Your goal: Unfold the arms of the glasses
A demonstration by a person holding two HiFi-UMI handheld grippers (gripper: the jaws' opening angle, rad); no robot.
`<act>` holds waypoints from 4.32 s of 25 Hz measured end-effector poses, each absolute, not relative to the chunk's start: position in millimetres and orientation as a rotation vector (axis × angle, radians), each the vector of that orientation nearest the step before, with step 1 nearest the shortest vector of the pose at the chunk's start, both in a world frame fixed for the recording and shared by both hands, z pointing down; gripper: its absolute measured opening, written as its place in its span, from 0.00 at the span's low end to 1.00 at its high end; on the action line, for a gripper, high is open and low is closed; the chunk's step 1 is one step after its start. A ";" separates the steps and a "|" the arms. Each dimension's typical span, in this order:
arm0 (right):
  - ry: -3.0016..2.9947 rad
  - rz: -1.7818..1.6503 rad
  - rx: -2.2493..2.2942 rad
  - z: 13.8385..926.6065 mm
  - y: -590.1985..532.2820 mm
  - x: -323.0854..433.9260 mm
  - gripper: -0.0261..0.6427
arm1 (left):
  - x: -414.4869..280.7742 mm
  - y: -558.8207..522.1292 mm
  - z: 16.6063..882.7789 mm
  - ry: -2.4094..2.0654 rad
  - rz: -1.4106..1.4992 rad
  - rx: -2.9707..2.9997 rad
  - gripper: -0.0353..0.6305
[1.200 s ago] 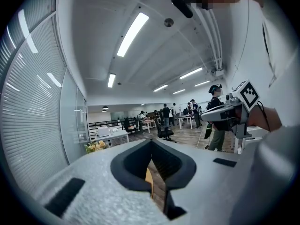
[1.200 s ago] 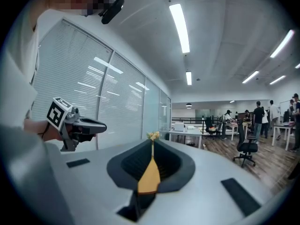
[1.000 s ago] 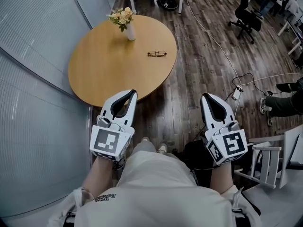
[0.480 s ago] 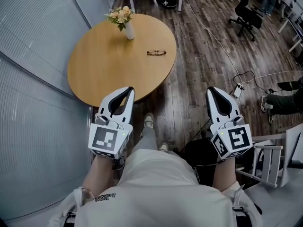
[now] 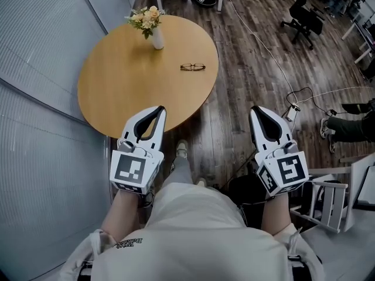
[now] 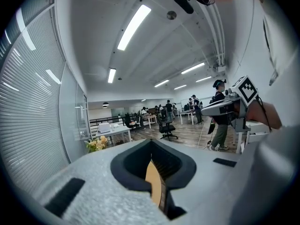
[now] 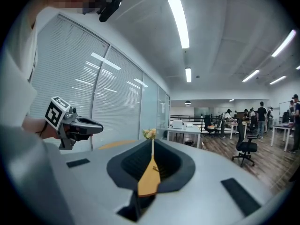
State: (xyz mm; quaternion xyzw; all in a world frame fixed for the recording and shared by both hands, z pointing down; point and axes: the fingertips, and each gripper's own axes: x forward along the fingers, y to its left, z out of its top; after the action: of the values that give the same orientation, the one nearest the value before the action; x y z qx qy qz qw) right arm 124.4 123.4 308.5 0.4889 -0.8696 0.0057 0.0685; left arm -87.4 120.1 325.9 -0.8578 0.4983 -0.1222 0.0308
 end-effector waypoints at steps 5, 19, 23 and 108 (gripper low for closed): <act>-2.602 0.032 1.458 315.3 91.5 108.2 0.09 | -93.2 84.7 338.6 1.477 -0.389 -2.672 0.09; -2.514 0.071 1.476 325.3 -9.0 65.2 0.09 | -126.3 -25.2 346.2 1.399 -0.405 -2.729 0.09; -2.489 0.074 1.484 325.2 -35.3 51.8 0.09 | -139.7 -53.9 349.4 1.382 -0.403 -2.747 0.09; -2.465 0.325 1.230 475.4 -238.6 52.3 0.09 | -62.6 -249.3 581.8 1.103 -1.235 -2.547 0.24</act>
State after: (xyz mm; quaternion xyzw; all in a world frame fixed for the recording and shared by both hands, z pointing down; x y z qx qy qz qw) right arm 52.3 -238.6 475.4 0.4360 -0.8736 0.1153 0.1829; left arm -62.6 -249.3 581.8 -0.8373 0.3627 -0.4059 0.0520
